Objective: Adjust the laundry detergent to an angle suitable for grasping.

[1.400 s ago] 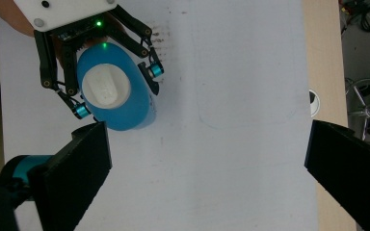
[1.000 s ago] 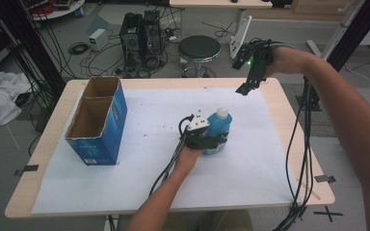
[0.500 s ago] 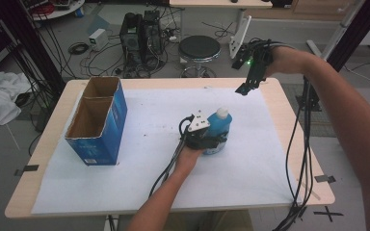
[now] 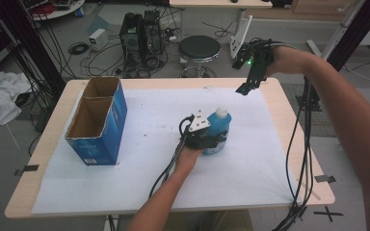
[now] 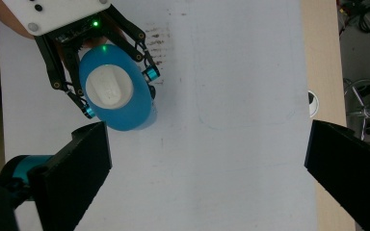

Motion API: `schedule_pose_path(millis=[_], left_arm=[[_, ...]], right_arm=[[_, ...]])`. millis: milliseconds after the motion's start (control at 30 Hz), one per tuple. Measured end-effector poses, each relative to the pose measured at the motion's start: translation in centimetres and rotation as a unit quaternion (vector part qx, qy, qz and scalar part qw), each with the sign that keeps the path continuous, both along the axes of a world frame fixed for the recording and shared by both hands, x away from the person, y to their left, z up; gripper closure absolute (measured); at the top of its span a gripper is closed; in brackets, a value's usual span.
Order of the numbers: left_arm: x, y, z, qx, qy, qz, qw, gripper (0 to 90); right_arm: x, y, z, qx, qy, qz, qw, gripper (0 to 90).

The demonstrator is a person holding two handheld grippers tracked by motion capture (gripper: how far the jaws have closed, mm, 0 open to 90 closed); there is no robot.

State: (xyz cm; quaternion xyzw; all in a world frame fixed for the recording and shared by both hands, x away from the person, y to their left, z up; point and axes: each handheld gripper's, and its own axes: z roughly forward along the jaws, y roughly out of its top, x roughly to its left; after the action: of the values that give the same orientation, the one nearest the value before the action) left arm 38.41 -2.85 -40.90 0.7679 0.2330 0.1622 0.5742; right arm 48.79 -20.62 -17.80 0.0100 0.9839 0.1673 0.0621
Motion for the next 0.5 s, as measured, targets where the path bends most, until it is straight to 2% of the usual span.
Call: schedule_pose_path(millis=[100, 233, 267, 300, 333, 367, 500], left_arm=[[0.1, 0.4, 0.4, -0.003, -0.001, 0.003, 1.0, 43.7], [0.1, 1.1, 1.5, -0.008, -0.008, 0.0, 0.9999, 43.8], [0.1, 1.4, 1.9, -0.001, -0.012, 0.0, 0.9999, 43.8], [0.1, 1.5, 2.3, -0.005, -0.01, -0.002, 0.9999, 43.8], [0.2, 1.8, 2.5, 0.001, -0.012, -0.004, 0.9999, 43.8], [0.1, 1.9, 2.8, -0.005, -0.011, -0.004, 0.9999, 43.9], [0.1, 2.8, 3.7, 0.0, -0.013, -0.013, 0.9998, 43.8]], right_arm=[[-0.1, -0.1, 0.1, 0.001, -0.001, -0.003, 1.0, 1.4], [-0.3, -0.3, 0.2, 0.005, -0.003, -0.007, 1.0, 1.4], [-0.3, -0.3, 0.2, 0.005, -0.003, -0.007, 1.0, 1.4], [-0.5, -0.3, 0.3, 0.002, -0.003, -0.008, 1.0, 1.4], [-0.5, -0.3, 0.3, 0.002, -0.003, -0.008, 1.0, 1.4], [-0.5, -0.3, 0.3, 0.001, -0.004, -0.008, 1.0, 1.4], [-0.8, -0.3, 0.5, 0.004, -0.007, -0.005, 1.0, 1.4]])
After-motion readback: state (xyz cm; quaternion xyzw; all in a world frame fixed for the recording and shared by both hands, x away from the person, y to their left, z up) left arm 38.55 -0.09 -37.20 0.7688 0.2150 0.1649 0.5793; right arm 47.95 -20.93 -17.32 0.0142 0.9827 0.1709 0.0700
